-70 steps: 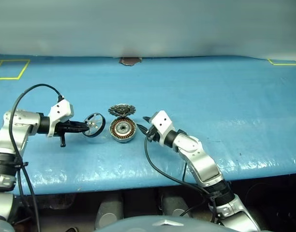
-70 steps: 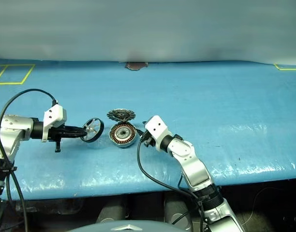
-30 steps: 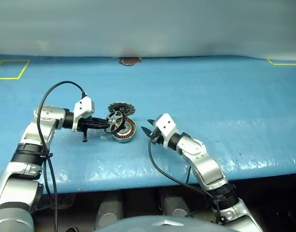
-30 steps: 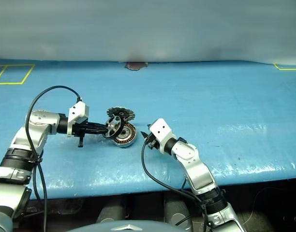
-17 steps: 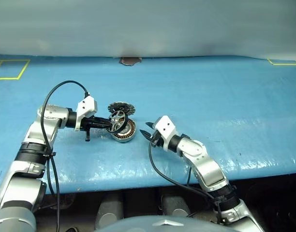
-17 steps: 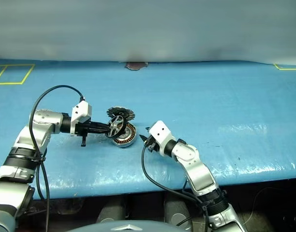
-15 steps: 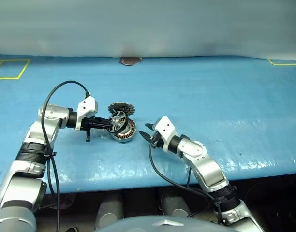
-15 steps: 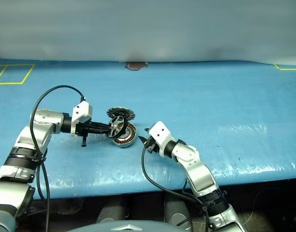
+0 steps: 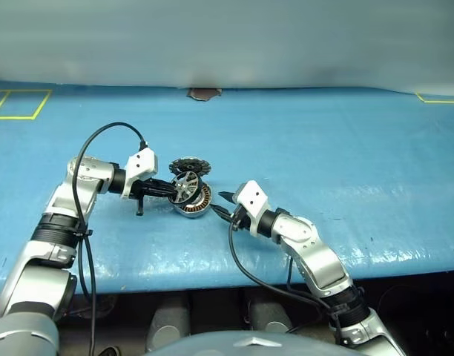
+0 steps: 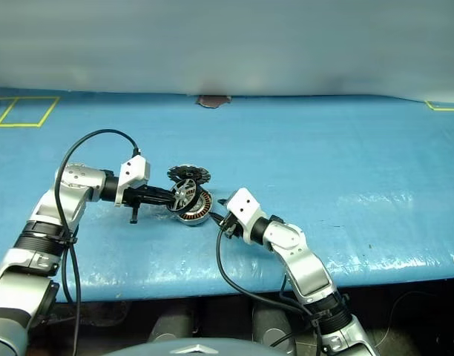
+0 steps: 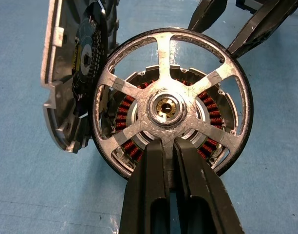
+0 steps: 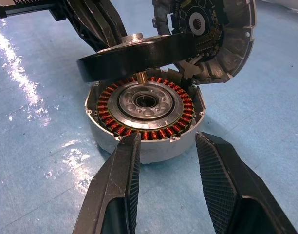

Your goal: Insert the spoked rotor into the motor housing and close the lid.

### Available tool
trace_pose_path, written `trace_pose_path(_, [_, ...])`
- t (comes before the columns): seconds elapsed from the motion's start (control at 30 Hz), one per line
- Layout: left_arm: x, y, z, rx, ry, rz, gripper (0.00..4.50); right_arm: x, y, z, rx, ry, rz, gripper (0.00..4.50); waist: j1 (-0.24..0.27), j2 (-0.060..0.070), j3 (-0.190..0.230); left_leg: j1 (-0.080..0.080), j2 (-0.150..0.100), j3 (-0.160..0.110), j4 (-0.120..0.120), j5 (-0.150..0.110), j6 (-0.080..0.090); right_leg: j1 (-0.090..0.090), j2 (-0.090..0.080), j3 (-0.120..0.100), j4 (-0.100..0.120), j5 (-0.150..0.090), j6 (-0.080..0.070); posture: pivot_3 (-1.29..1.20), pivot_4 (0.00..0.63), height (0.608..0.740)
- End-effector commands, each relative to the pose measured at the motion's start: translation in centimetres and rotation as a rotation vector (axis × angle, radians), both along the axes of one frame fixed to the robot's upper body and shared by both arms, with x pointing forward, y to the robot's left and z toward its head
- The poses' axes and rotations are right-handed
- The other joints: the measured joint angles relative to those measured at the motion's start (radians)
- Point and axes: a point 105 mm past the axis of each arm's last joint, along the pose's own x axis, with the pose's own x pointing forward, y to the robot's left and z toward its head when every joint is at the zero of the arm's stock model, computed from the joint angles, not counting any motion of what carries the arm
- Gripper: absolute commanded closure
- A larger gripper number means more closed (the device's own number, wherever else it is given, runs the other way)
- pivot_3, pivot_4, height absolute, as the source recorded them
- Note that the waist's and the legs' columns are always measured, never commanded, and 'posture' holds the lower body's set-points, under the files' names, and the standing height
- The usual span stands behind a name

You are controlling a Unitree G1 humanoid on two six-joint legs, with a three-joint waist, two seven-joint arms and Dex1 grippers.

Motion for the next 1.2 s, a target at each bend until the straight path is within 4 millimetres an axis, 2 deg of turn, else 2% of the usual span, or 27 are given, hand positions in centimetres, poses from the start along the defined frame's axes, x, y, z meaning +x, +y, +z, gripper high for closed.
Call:
trace_pose_path(0.03, [0.3, -0.3, 0.2, 0.017, -0.022, -0.015, 4.49, -0.1, 0.2, 1.3, 0.029, -0.052, 0.011, 2.62, 0.001, 0.0, 0.0, 0.0, 0.0, 0.0, 0.0, 0.0, 0.0, 0.0, 0.0, 0.0, 0.0, 0.0, 0.0, 0.0, 0.15, 0.74])
trace_pose_path(0.3, [0.3, -0.3, 0.3, 0.004, 0.001, 0.001, 4.49, -0.2, 0.3, 1.3, 0.029, -0.052, 0.015, 2.62, 0.002, 0.0, 0.0, 0.0, 0.0, 0.0, 0.0, 0.0, 0.0, 0.0, 0.0, 0.0, 0.0, 0.0, 0.0, 0.0, 0.15, 0.74])
trace_pose_path(0.83, [0.6, -1.4, 2.9, -0.14, 0.013, 0.024, 4.49, 0.0, 0.2, 1.0, 0.018, -0.047, 0.008, 2.62, 0.002, 0.0, 0.0, 0.0, 0.0, 0.0, 0.0, 0.0, 0.0, 0.0, 0.0, 0.0, 0.0, 0.0, 0.0, 0.0, 0.15, 0.74])
trace_pose_path(1.2, [0.3, -0.6, 1.9, -0.035, -0.01, 0.005, 4.49, 0.1, 0.2, 1.0, 0.015, -0.051, 0.005, 2.62, -0.001, 0.0, 0.0, 0.0, 0.0, 0.0, 0.0, 0.0, 0.0, 0.0, 0.0, 0.0, 0.0, 0.0, 0.0, 0.0, 0.15, 0.74])
